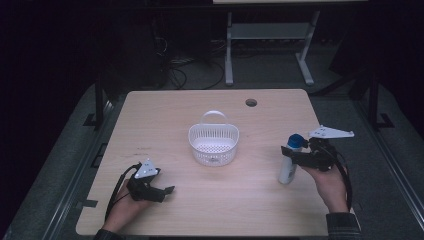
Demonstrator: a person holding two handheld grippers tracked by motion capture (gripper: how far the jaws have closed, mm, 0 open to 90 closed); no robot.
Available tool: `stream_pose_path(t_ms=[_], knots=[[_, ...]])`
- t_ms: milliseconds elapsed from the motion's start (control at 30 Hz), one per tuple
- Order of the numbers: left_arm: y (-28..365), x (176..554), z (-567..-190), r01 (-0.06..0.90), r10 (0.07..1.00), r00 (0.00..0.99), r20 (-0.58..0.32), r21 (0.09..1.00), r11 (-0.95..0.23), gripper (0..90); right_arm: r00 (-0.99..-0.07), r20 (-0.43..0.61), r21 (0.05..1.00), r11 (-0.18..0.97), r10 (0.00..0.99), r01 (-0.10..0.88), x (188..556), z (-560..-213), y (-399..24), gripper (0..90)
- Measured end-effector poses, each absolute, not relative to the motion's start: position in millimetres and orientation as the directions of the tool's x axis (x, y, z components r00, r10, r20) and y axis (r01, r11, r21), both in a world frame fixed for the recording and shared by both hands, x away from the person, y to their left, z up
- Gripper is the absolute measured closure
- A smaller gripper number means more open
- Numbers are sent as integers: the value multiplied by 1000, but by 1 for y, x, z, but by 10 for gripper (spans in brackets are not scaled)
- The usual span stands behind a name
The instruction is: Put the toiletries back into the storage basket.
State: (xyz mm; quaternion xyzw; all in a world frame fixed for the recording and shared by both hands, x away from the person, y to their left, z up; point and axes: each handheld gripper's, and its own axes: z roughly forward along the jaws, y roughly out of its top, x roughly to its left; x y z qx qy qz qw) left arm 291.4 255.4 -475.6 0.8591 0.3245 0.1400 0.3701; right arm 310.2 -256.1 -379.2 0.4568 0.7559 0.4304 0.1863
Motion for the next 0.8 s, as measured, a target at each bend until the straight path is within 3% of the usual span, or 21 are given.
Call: stream_pose_path(t_ms=[800], knots=[[255, 292, -475, 454, 659, 752, 1, 724, -519, 127, -556, 95, 872, 200, 826, 446, 316, -359, -239, 353]])
